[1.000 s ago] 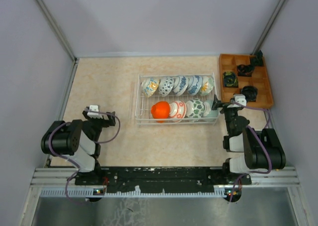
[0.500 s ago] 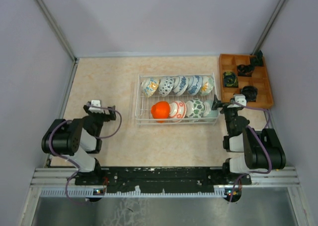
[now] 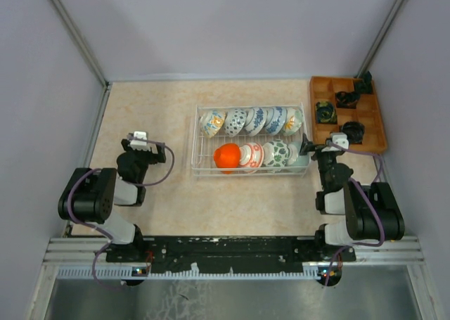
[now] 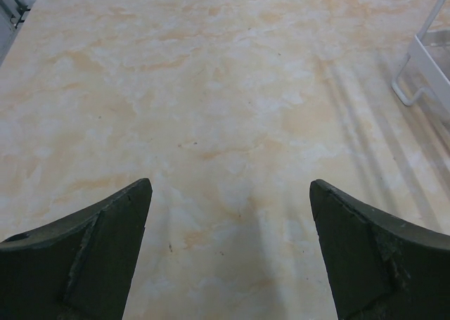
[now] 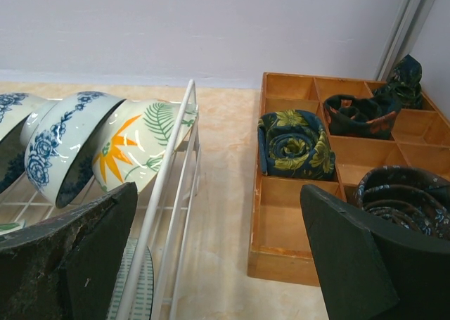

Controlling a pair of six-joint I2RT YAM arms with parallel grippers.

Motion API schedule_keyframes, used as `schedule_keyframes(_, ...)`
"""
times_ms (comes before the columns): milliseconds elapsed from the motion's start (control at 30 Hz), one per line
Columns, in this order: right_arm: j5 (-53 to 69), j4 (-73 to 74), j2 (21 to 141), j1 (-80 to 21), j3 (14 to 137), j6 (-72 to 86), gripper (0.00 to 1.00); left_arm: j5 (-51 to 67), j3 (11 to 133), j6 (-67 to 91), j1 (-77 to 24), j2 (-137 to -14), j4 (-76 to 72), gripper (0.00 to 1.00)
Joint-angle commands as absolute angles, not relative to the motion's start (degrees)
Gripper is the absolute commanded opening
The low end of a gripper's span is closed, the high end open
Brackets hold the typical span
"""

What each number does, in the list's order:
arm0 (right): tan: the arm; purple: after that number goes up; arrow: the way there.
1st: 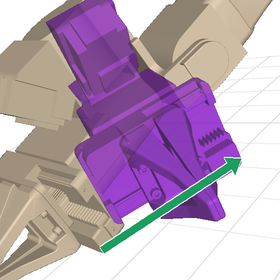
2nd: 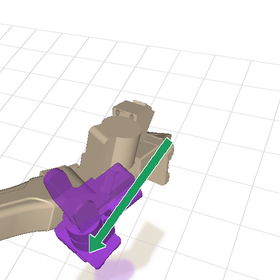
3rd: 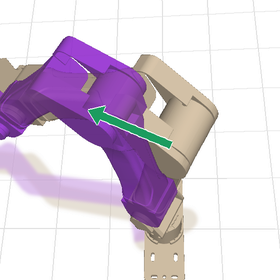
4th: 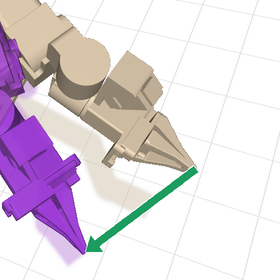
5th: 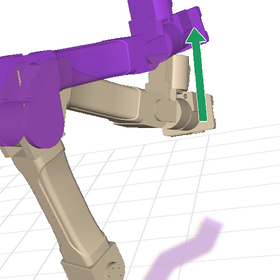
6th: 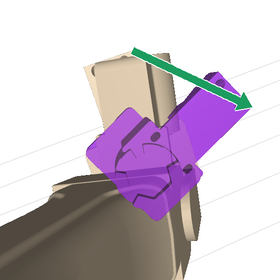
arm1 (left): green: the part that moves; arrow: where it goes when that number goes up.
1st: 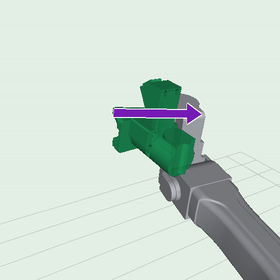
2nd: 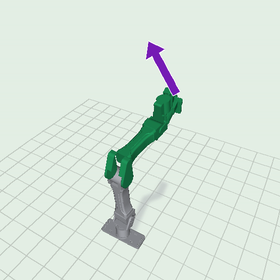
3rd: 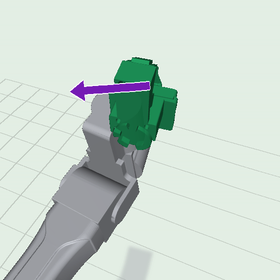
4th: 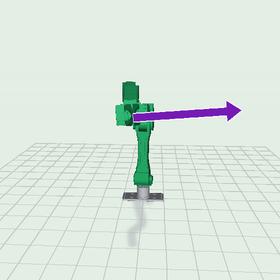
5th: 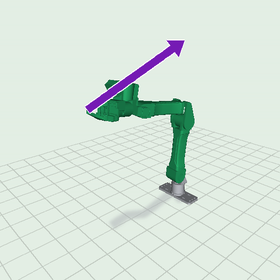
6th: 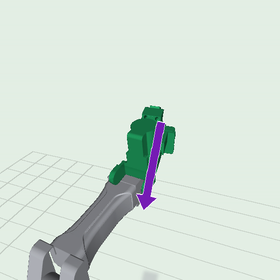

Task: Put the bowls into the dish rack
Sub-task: Reset both arms

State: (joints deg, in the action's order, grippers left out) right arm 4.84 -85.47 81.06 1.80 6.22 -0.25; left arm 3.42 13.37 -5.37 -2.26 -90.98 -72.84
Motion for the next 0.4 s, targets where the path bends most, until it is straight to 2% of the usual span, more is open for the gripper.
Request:
schedule_keyframes(0,9.49,-73.71,82.61,0.31,8.3,-2.67,0.99,2.64,14.24,-5.11,-2.55,-91.24,-72.49,0.99)
schedule_keyframes(367,9.34,-73.45,82.62,0.35,8.44,-2.64,0.99,2.64,14.15,-5.14,-2.56,-91.23,-72.6,1.0)
